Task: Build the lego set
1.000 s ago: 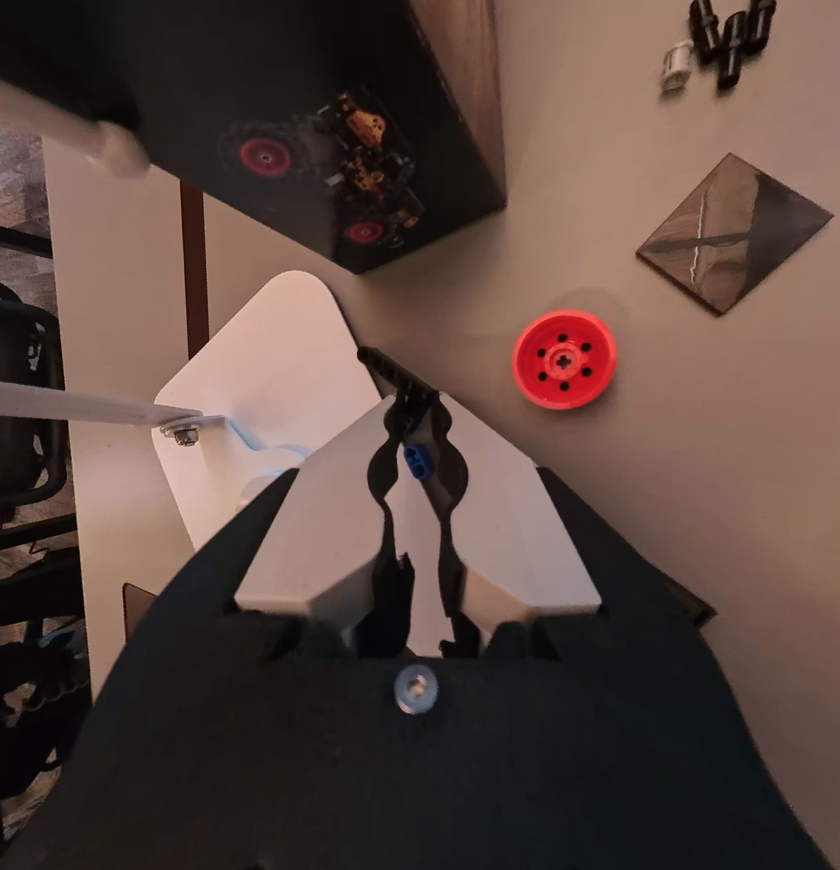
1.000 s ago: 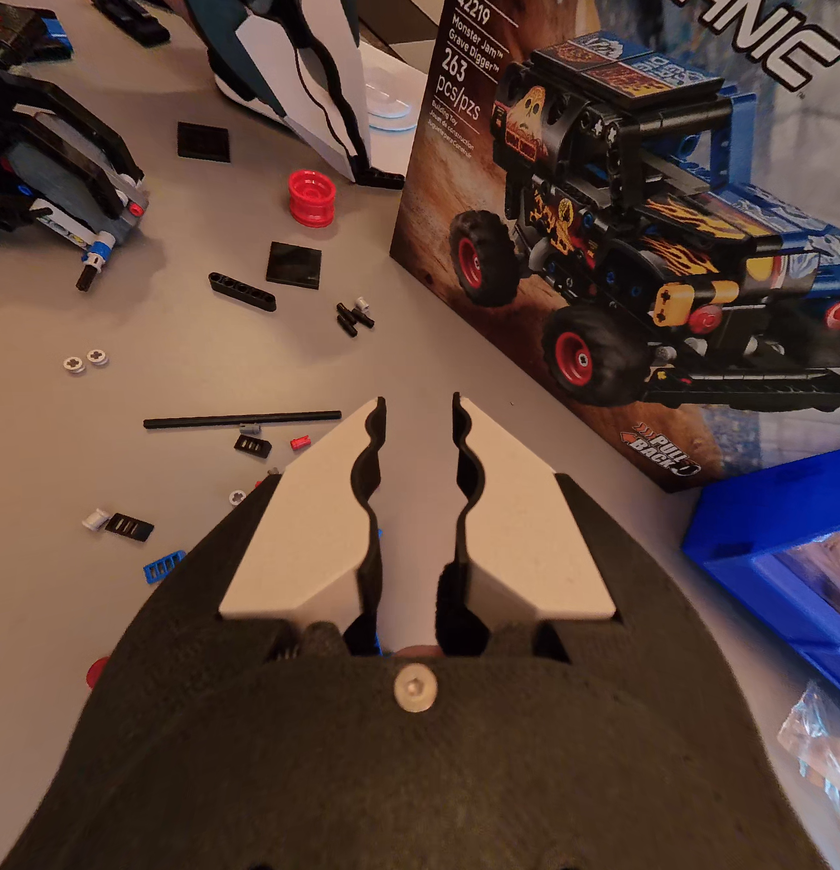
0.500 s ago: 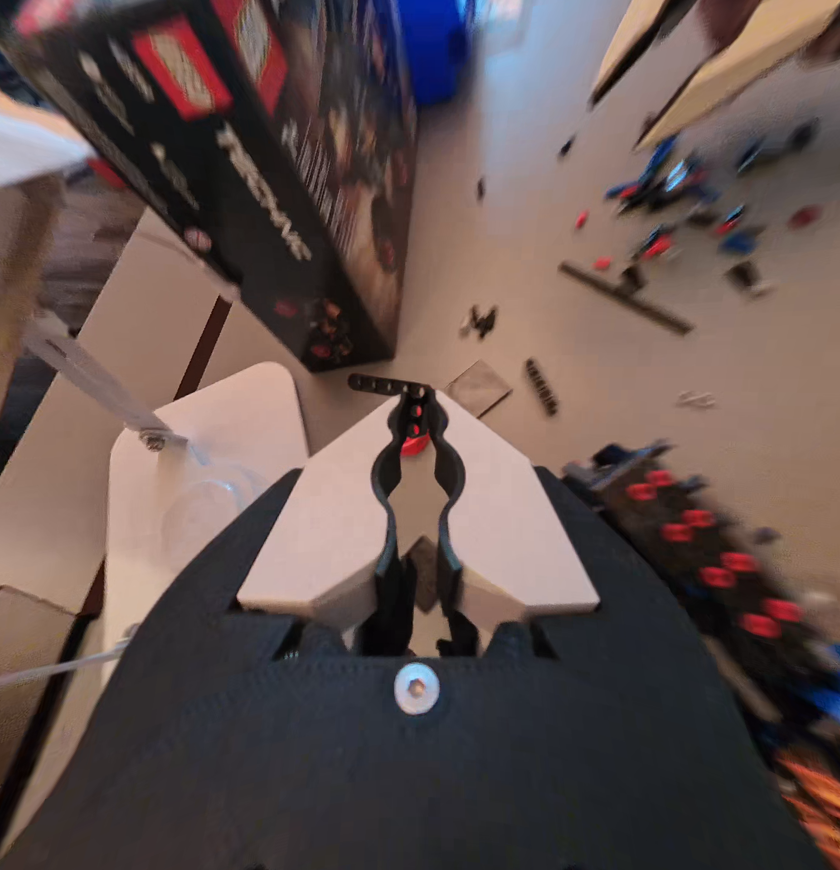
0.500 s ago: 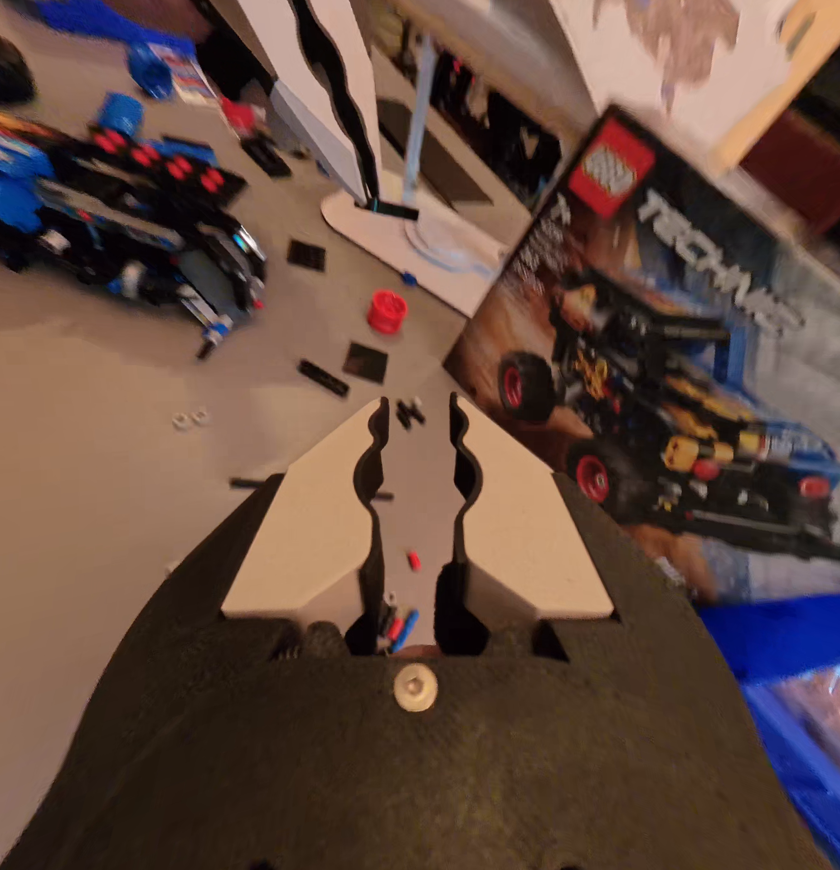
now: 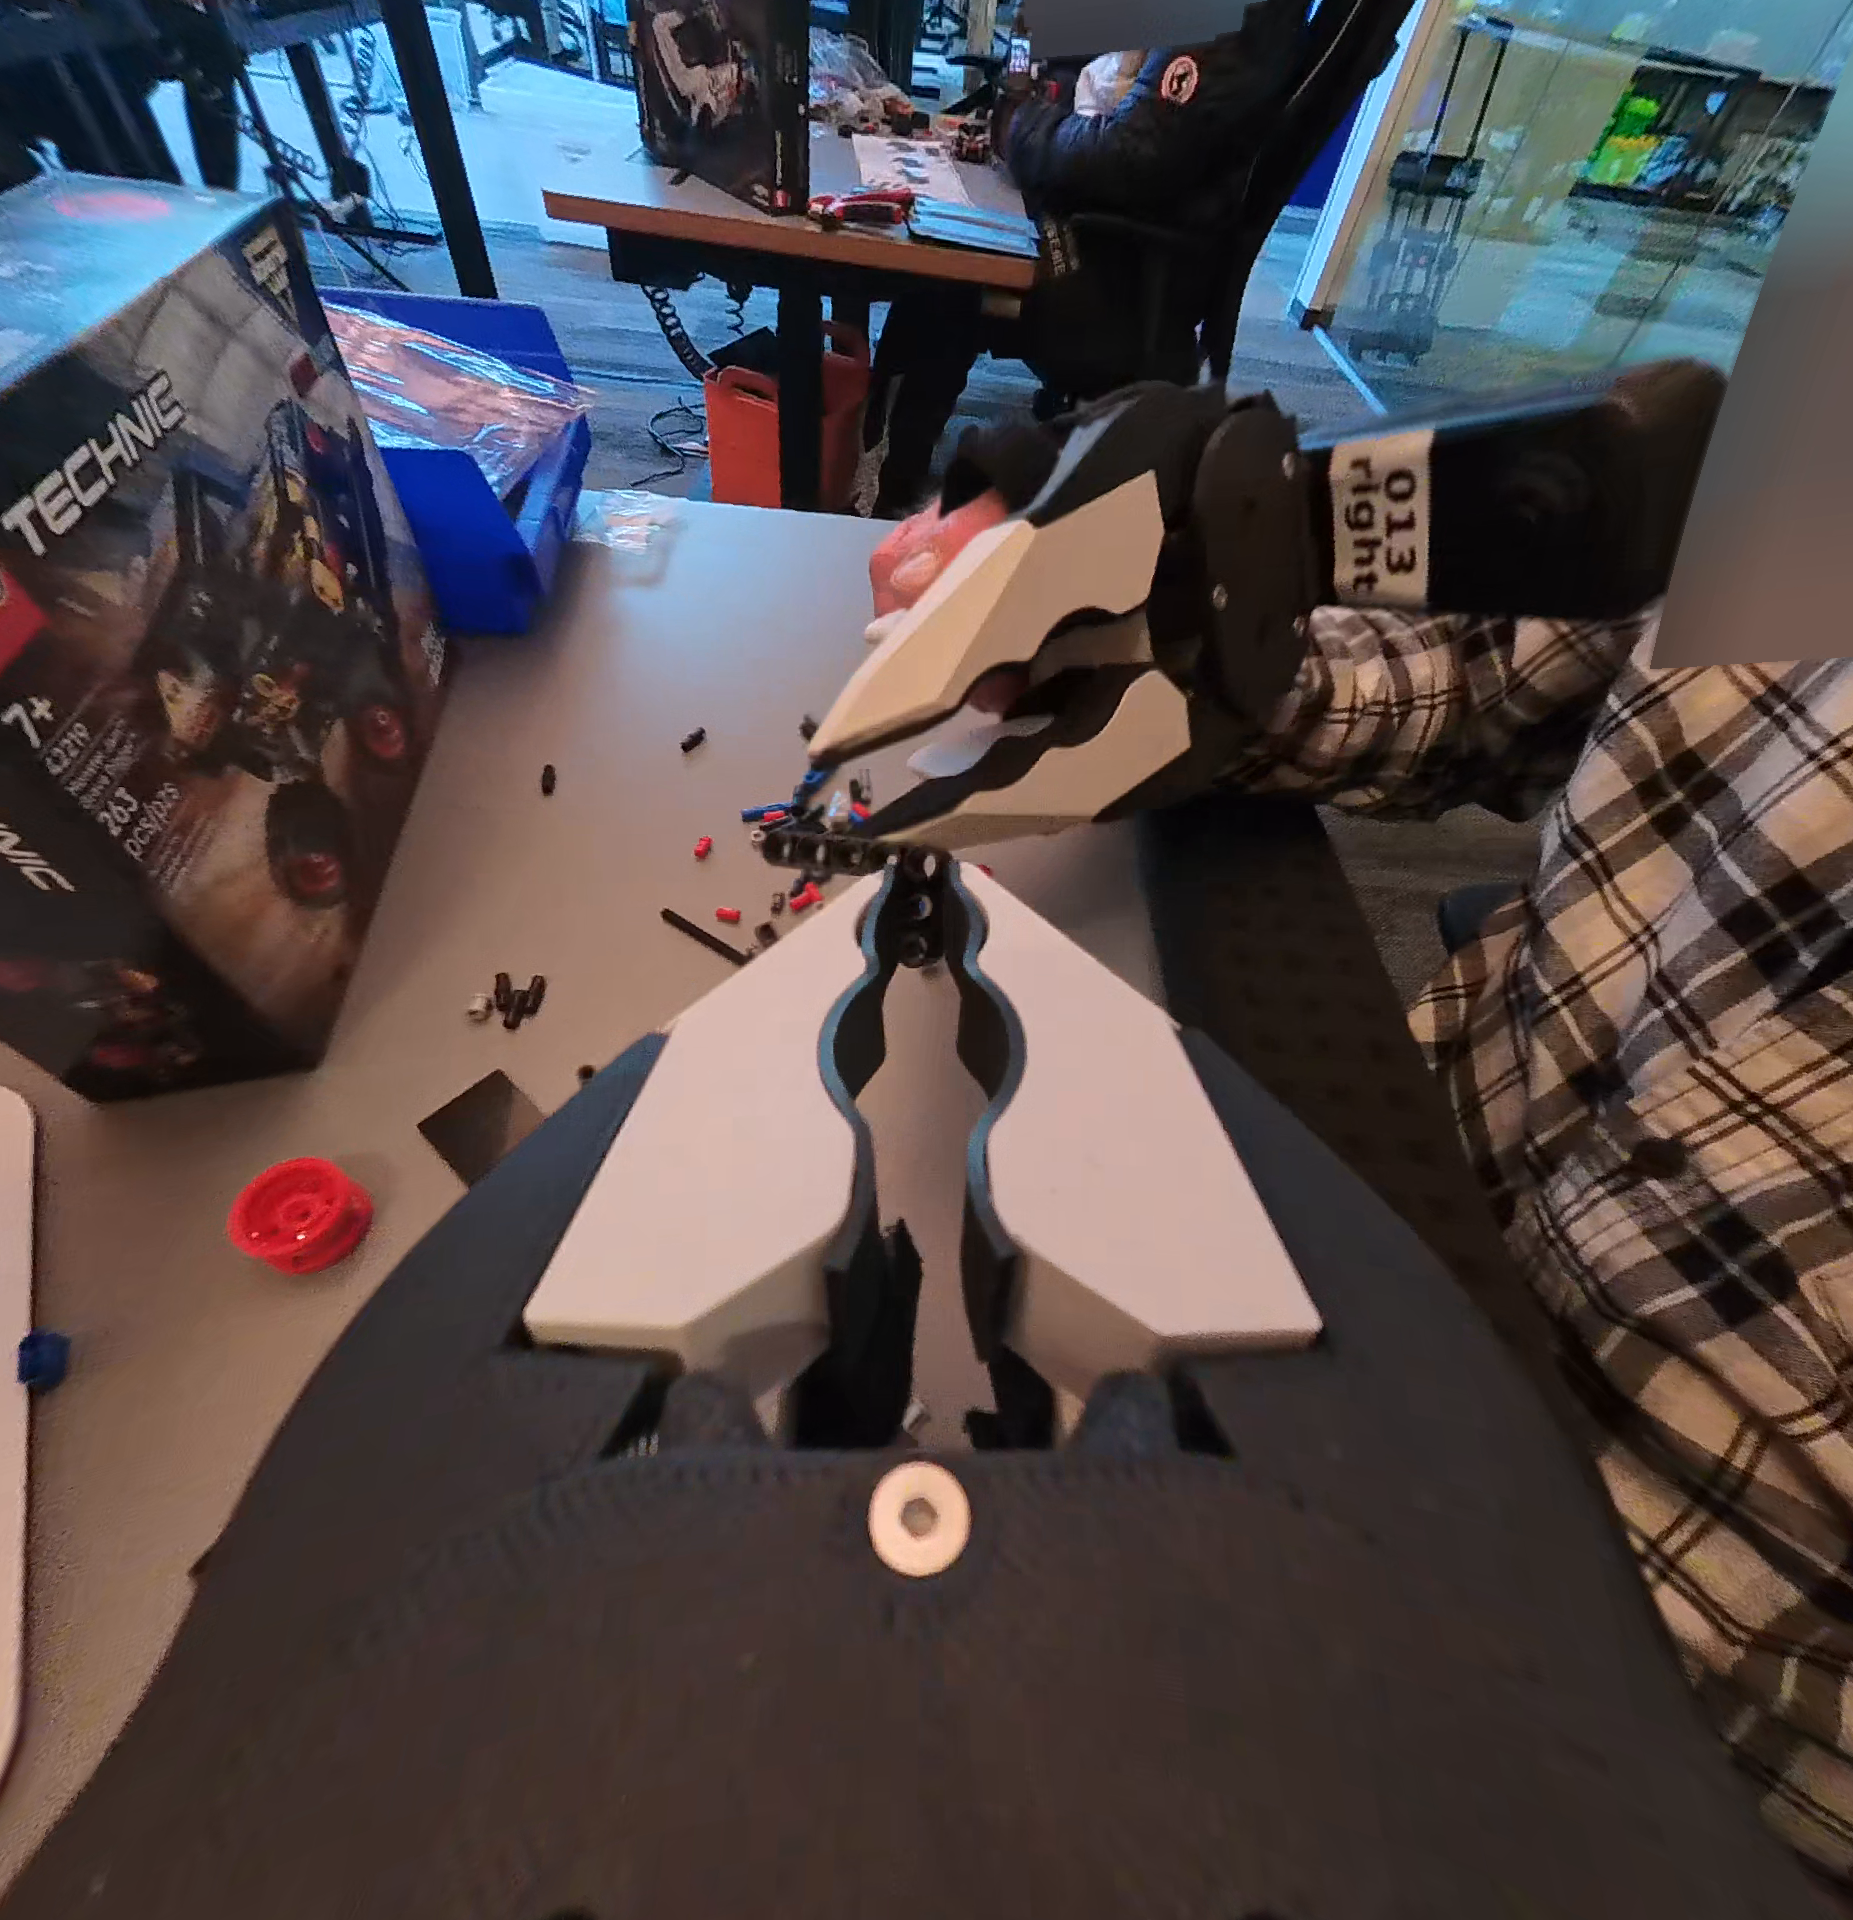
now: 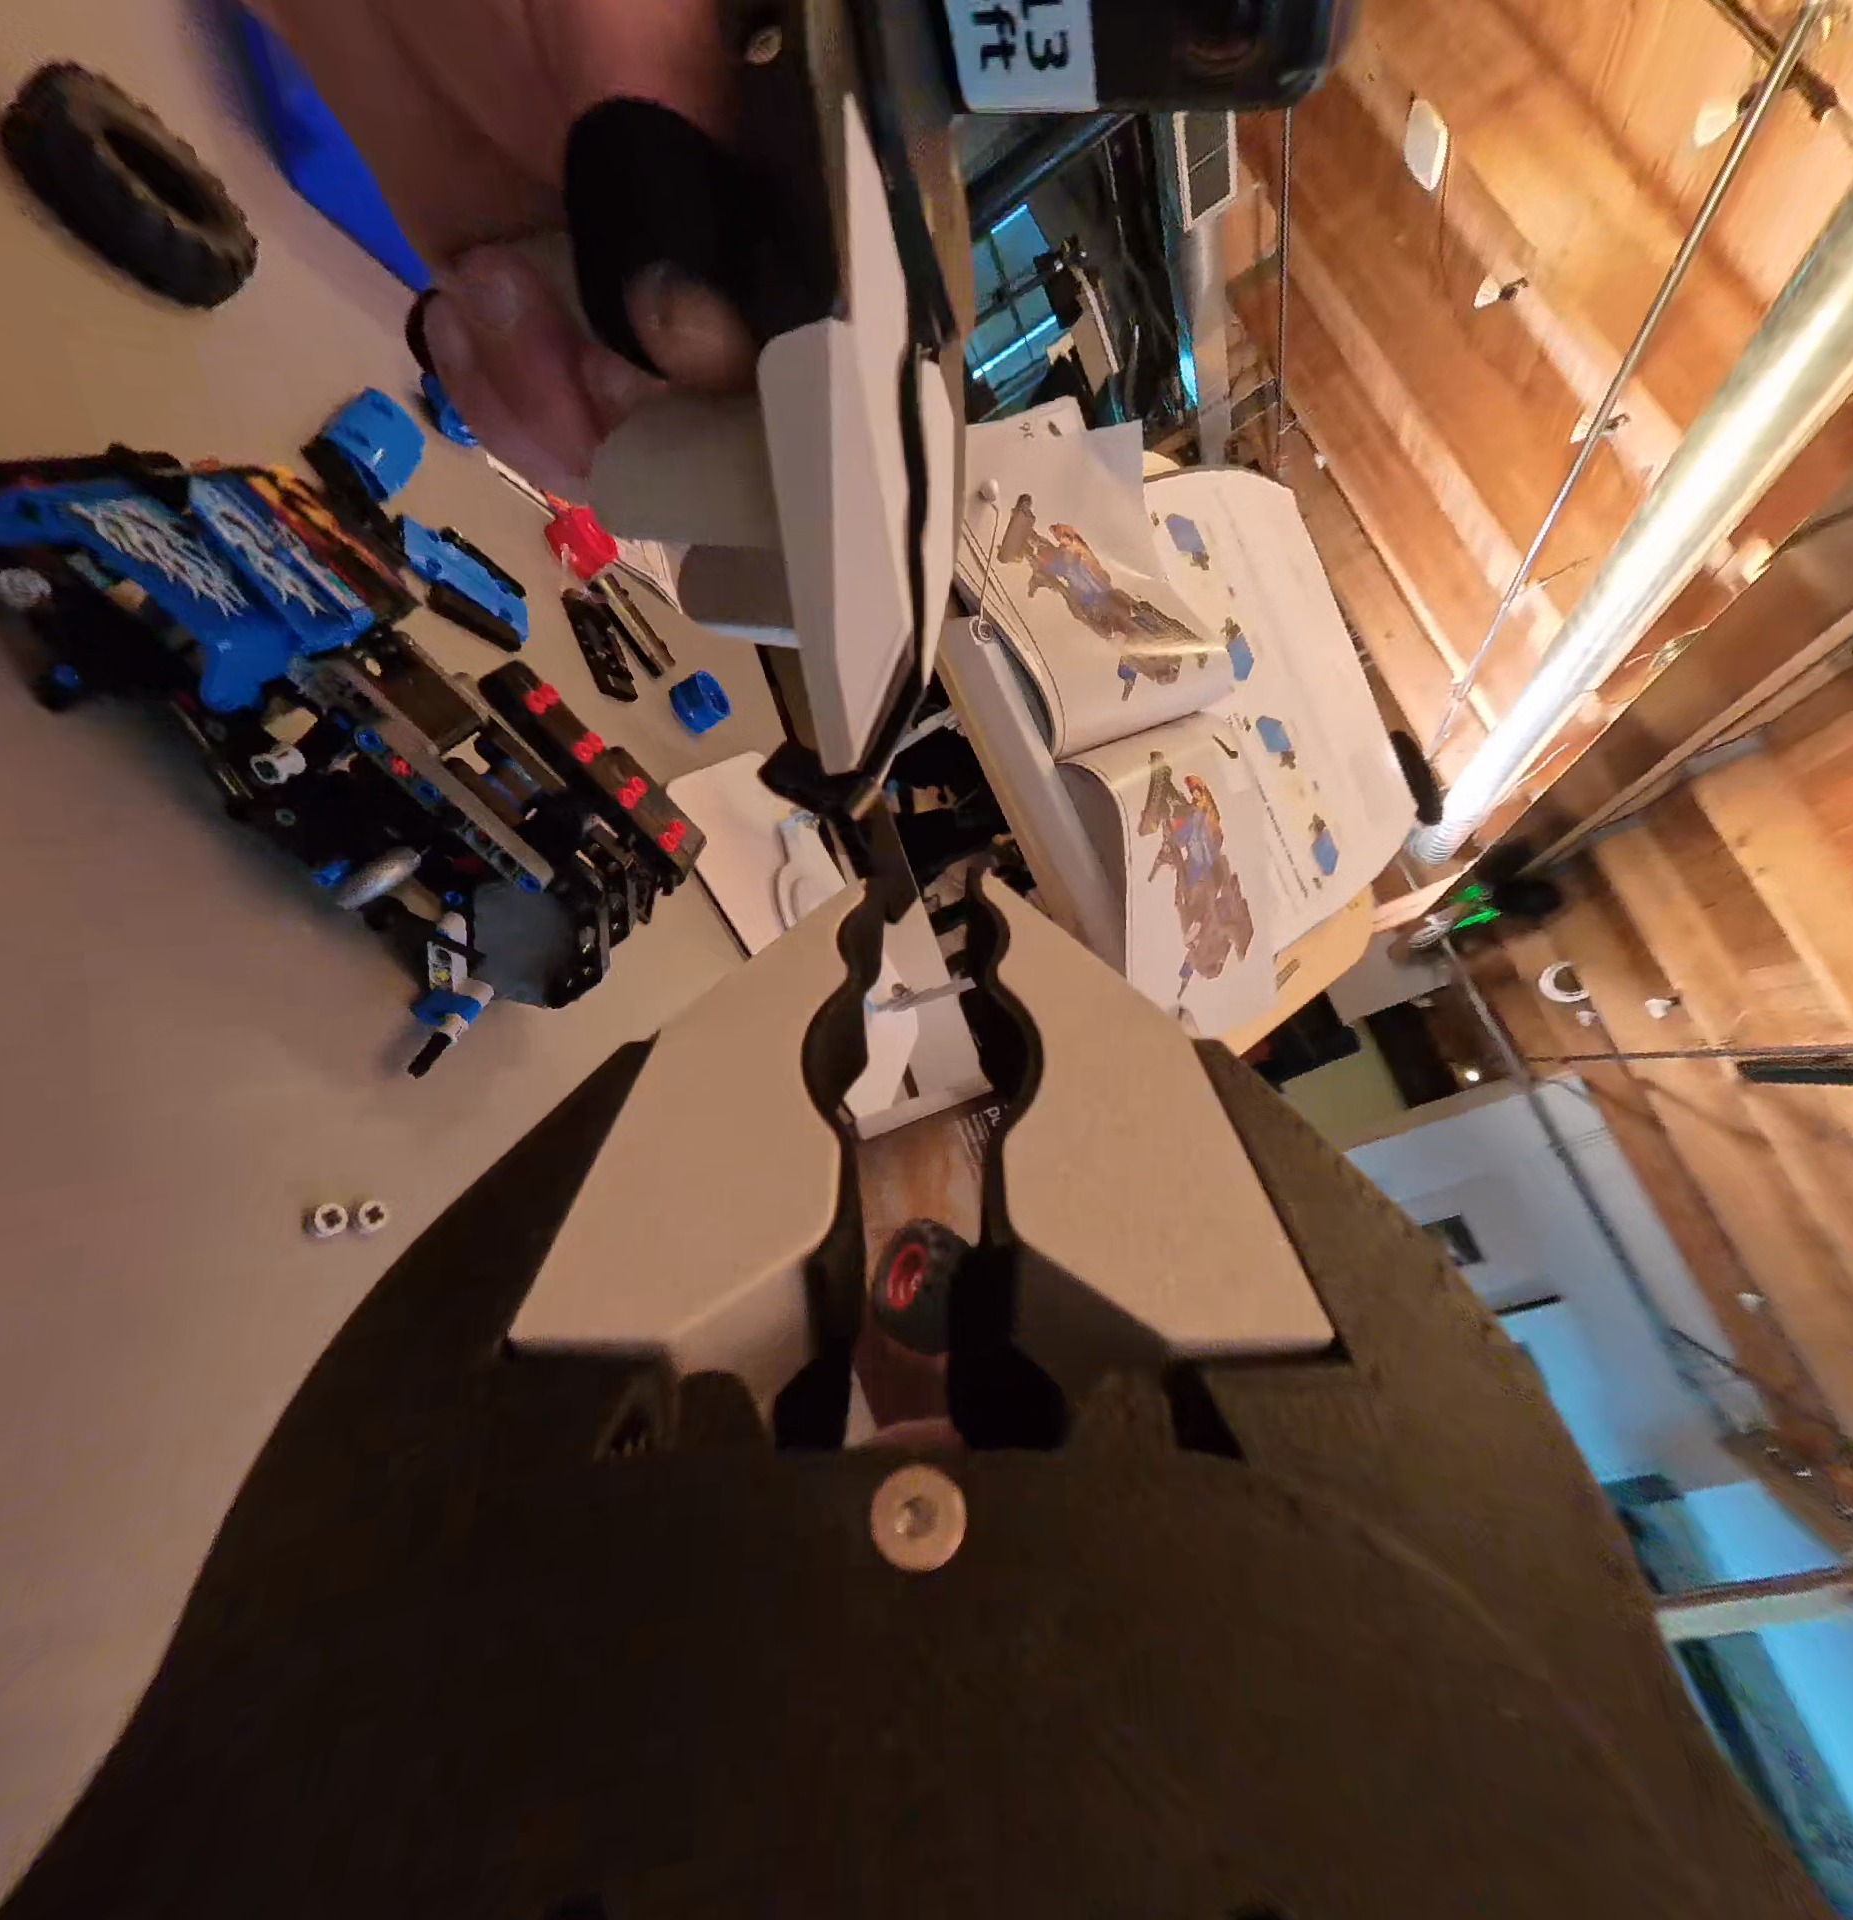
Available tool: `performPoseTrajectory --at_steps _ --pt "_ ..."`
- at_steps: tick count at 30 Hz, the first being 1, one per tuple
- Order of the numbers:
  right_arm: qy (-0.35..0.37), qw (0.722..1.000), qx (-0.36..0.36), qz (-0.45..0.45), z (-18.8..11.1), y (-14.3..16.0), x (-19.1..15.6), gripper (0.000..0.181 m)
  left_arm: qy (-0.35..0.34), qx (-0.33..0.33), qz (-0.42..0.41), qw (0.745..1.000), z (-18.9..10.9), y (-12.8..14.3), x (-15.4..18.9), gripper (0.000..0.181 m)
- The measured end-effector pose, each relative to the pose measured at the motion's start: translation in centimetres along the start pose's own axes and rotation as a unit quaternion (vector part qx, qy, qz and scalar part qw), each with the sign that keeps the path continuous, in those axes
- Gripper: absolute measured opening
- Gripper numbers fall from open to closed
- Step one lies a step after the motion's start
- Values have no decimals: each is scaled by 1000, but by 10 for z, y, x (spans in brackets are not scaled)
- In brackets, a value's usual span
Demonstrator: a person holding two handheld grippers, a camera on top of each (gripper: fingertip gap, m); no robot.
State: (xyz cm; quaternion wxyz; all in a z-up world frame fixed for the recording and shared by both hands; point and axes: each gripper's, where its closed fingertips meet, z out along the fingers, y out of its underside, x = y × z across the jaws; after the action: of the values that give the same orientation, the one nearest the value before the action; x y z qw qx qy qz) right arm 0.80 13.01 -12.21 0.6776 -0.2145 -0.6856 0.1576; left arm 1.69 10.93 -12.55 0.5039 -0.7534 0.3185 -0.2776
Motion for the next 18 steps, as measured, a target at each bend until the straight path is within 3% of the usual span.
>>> performPoseTrajectory --at_steps 5,14,18 --pt "-1 1000 8 -23 2 -8 -7 4 31 35 -40 998 -6 -6 10 4" --pt "-2 999 34 -32 1 -23 -10 8 77 70 -65 992 -11 -12 34 0" --pt "-24 998 35 -45 3 -27 -21 0 58 71 -65 994 -7 -4 35 0"
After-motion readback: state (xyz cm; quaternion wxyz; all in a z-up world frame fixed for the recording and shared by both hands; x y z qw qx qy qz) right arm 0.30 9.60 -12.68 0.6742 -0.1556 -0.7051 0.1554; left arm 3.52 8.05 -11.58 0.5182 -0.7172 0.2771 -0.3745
